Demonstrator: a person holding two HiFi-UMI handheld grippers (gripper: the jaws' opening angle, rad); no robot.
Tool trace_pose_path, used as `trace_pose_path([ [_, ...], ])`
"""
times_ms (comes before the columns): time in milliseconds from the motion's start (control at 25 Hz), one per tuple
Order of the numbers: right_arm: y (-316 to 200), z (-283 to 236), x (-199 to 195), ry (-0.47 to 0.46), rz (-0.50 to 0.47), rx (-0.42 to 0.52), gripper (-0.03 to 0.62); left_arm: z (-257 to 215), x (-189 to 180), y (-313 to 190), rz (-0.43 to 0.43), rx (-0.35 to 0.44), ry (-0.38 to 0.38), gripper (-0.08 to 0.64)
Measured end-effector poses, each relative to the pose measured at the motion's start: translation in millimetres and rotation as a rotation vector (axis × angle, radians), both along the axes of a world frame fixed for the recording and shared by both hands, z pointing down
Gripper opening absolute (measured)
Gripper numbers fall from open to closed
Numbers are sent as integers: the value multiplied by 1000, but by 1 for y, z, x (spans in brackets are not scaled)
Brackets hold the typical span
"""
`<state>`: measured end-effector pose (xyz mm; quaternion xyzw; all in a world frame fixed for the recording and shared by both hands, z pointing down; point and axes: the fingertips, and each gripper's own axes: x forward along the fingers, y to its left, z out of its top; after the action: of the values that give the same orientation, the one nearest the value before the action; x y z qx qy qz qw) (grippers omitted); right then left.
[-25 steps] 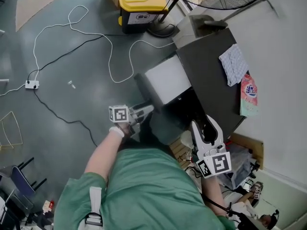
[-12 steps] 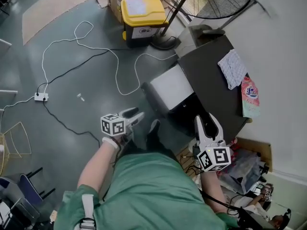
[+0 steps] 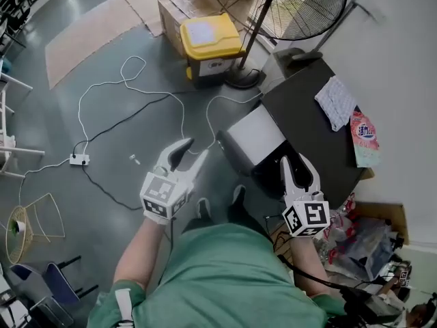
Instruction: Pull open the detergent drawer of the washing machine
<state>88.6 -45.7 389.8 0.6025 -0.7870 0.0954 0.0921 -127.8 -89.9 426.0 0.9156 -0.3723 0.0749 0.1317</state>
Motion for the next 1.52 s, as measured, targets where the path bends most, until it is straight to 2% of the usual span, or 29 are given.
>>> trace_pose_path([
  [80,-2,-13,-8,17,-11,39,126,-28,-6,-2,-35,65,-40,163],
  [280,-8,-46,-12,24,-34,105,127,-74,-4,-5,-90,152,-66,181],
  [520,-16,-71,-5,71,-69,176,127,-97,6,-10,-132,206,-106,193],
  [800,-29,-86,8,103,-117,231,126,-116,35,-23,-156,269,-141,193],
  [960,-37,-91,19,83,-161,269,110,-117,50,-31,-173,254,-135,190],
  [1200,-55,-85,34,97,-173,243,112,-111,63,-40,-192,228,-156,183],
  [1520,-72,-77,50,69,-189,235,112,-102,81,-52,-201,209,-178,181],
])
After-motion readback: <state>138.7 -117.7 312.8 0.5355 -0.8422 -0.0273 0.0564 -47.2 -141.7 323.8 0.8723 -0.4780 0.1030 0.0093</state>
